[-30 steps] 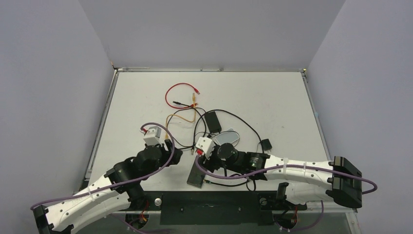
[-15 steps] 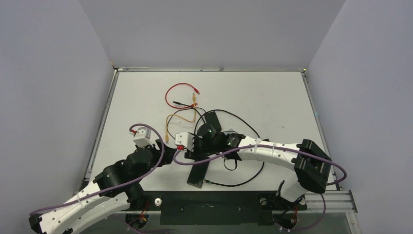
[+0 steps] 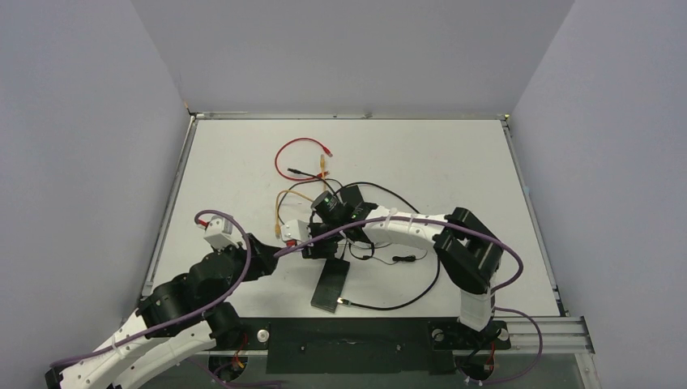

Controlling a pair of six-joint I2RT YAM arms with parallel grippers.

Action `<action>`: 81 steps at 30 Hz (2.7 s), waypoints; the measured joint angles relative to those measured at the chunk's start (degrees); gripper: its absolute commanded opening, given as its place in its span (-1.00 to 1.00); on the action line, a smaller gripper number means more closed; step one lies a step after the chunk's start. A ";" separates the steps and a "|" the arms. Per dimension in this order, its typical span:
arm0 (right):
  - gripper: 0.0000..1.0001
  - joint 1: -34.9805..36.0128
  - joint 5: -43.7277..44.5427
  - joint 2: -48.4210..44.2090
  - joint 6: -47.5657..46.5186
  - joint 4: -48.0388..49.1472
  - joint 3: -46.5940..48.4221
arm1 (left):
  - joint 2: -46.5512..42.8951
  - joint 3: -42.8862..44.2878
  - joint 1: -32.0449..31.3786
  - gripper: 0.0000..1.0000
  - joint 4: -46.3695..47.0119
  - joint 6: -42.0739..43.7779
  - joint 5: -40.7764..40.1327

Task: Insert the plug into the switch port
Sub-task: Pick up the connector from the center of the board.

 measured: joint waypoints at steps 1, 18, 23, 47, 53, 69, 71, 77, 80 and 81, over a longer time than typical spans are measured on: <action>-0.17 -0.20 -0.33 0.74 -0.44 -0.37 0.37 | -0.39 0.11 0.00 0.23 -0.26 -0.15 0.00; -0.21 -1.29 -0.72 9.33 -1.64 -0.98 7.98 | -0.92 0.63 0.00 0.23 -0.63 -0.28 0.15; -0.24 -1.36 -0.63 10.99 -1.05 -0.57 8.50 | -0.92 0.63 0.02 0.23 -0.68 -0.28 0.35; -1.00 -2.03 2.36 9.66 3.39 5.22 6.47 | -1.51 0.63 0.04 0.24 -1.18 -0.31 0.61; -1.00 -3.96 2.25 -0.81 5.16 6.69 3.80 | -4.48 1.38 0.04 0.22 -1.77 -0.87 0.96; -1.00 -6.95 9.73 -24.70 8.87 6.16 3.21 | -13.75 2.93 0.04 0.22 -2.14 -2.12 -1.73; -1.00 -6.91 12.48 -25.97 8.44 3.32 5.64 | -12.70 2.93 0.04 0.22 -1.92 -2.12 -1.42; -1.00 -6.40 19.89 -31.80 6.27 -4.68 9.79 | -10.16 2.91 0.04 0.22 -0.94 -1.99 0.00; -1.00 -4.90 24.81 -35.17 5.27 -9.01 10.78 | -9.14 2.86 0.04 0.22 0.46 -1.70 0.74; -1.00 -3.91 26.99 -36.11 4.76 -10.36 10.91 | -8.81 2.86 0.04 0.22 0.92 -1.62 1.05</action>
